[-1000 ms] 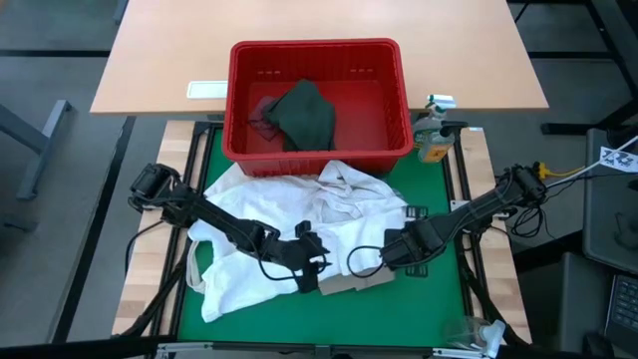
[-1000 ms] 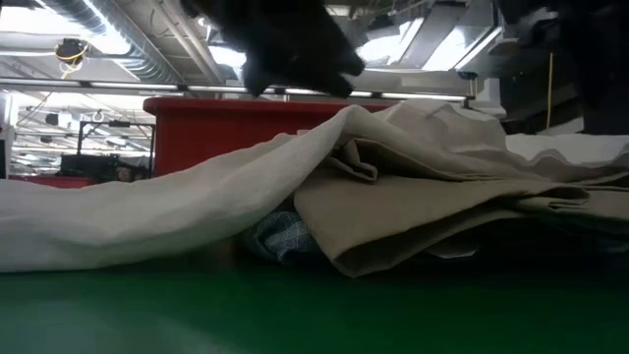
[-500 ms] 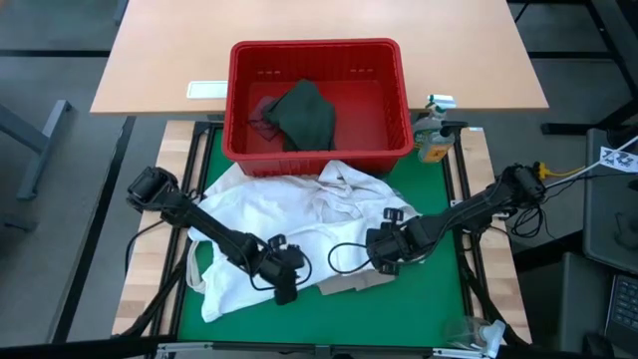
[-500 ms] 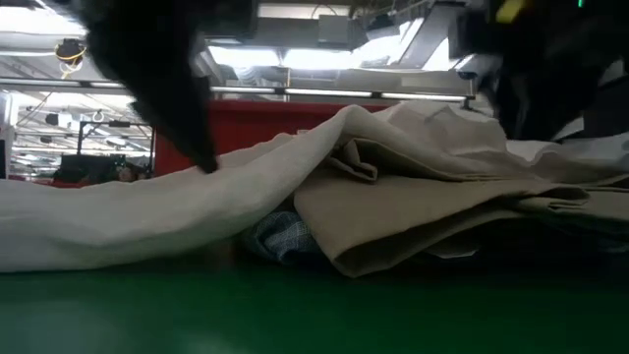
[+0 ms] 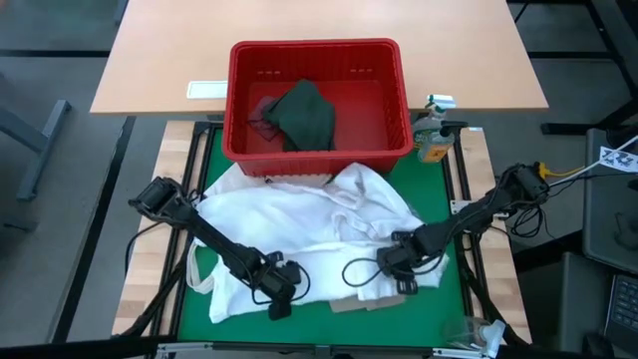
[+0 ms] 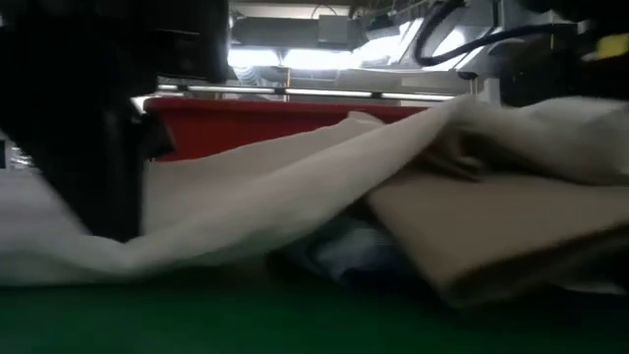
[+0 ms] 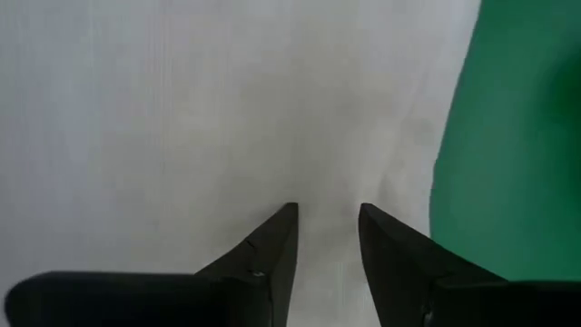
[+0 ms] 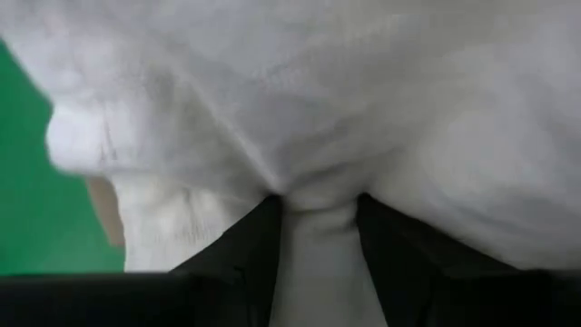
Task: Fold Laundry from Bin
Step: Fold the white polo shirt
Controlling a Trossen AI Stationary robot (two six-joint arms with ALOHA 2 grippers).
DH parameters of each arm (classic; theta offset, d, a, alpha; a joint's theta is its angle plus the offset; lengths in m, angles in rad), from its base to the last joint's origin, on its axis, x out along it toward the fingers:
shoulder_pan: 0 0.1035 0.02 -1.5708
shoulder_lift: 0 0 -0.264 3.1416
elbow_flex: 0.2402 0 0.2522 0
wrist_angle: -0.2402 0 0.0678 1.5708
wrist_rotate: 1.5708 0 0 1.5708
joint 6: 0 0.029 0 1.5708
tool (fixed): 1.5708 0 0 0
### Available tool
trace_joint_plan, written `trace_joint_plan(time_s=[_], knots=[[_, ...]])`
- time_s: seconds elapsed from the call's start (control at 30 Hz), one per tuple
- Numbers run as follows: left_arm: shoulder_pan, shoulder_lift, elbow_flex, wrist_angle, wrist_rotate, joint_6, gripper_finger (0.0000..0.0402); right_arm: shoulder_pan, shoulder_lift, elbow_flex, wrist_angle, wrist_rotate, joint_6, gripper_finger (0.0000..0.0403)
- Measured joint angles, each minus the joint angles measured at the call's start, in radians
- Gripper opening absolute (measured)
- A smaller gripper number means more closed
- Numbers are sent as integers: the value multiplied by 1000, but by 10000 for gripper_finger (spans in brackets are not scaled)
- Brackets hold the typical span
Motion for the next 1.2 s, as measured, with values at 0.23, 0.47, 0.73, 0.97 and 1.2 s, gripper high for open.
trace_joint_plan(time_s=[0.23,0.47,0.73,0.97,1.2], knots=[[-35,1,0,69,143,-13,89,85,7,78,-20,-187,30,154],[-40,1,0,164,193,-14,88,96,7,244,-145,-225,23,154],[-34,1,0,178,173,-8,111,95,7,519,-450,27,-128,154],[-34,1,0,177,150,-6,152,70,5,684,-605,332,-275,154],[-33,1,0,176,132,19,180,-137,-45,629,-652,370,-448,154]])
